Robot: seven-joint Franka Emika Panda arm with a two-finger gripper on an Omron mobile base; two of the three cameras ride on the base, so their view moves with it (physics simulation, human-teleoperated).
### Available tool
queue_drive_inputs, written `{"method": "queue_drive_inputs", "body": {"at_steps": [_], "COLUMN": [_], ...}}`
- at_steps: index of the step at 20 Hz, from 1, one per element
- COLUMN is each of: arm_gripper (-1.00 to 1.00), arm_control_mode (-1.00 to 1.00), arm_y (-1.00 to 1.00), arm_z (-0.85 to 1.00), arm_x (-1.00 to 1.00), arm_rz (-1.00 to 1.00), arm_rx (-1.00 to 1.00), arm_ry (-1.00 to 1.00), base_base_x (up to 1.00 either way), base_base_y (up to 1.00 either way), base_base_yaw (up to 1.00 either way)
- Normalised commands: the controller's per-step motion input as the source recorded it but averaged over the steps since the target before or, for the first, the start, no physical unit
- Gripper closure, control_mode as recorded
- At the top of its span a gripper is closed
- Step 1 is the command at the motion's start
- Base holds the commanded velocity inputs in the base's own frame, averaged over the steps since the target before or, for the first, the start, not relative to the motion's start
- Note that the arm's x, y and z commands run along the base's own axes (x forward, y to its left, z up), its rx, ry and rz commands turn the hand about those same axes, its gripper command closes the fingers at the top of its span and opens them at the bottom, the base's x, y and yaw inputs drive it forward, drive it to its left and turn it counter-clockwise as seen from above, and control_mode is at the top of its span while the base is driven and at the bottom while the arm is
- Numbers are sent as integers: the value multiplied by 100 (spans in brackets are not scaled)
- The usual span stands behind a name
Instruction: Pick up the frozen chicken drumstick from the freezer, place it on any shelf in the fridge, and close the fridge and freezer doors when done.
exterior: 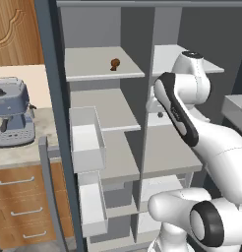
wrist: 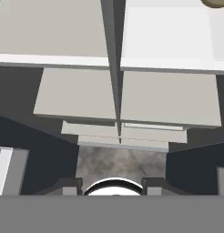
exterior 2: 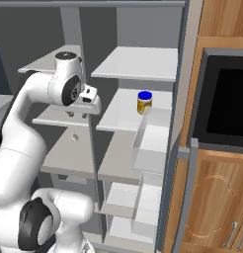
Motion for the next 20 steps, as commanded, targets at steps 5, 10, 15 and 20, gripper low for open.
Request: {"method": "queue_drive_inputs", "body": {"at_steps": [5,10,15,20], "arm_gripper": [-100,-100,-100,-100], "arm_control_mode": [-100,-100,-100,100], "arm_y": [0,0,0,3], "arm_z": [0,0,1,0], "arm_x": [-38,-63,-28,-3], "arm_rz": [0,0,0,0], "arm_rx": [0,0,0,0], "arm_ry": [-3,-9,-7,-2], "base_base_x": [0,0,0,0], "base_base_y": [0,0,0,10], "base_base_yaw": [0,0,0,0]}}
